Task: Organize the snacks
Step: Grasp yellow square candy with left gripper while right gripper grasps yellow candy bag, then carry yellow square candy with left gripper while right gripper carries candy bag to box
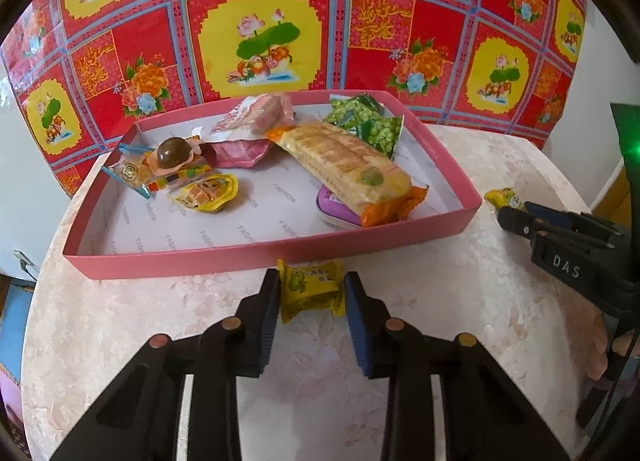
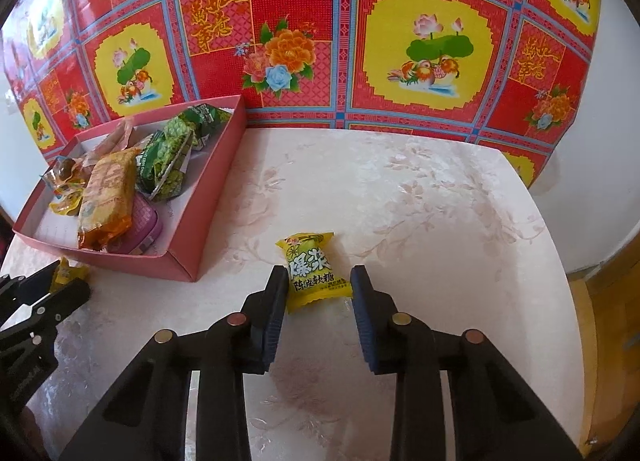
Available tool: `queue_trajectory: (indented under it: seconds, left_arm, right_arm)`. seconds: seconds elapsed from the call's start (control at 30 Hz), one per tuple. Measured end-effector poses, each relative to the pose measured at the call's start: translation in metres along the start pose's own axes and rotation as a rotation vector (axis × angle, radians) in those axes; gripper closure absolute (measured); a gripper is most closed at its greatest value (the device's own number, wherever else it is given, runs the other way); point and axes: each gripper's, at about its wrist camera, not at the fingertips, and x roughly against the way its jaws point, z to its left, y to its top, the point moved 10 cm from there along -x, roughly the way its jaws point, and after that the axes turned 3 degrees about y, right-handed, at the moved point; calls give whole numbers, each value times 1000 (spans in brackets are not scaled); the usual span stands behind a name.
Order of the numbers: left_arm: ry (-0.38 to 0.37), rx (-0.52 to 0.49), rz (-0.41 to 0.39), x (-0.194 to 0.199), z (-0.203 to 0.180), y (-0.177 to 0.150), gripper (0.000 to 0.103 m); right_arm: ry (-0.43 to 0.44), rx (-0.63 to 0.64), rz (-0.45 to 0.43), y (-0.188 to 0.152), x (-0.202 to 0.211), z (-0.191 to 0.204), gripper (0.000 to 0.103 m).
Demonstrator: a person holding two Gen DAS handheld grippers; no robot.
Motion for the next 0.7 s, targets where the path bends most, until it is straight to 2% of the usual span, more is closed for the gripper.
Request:
queue_trajectory:
  seconds: [0.1,0.13,0.4,0.7]
  left_arm:
    - [-7,13,8,0,2,0,73]
    - [-9,17,10,0,3,0,73]
    - [-39,22,-11,12,5,-1,74]
    - [-48,49,-51,26,14,6,74]
  right_arm:
    - [11,-1,-3,-1,2,2,83]
    - [17,-8,-4,-2,2,2,83]
    - [53,-48,-30,-7,16,4,85]
    - [87,-22,-63,-2,36,23,86]
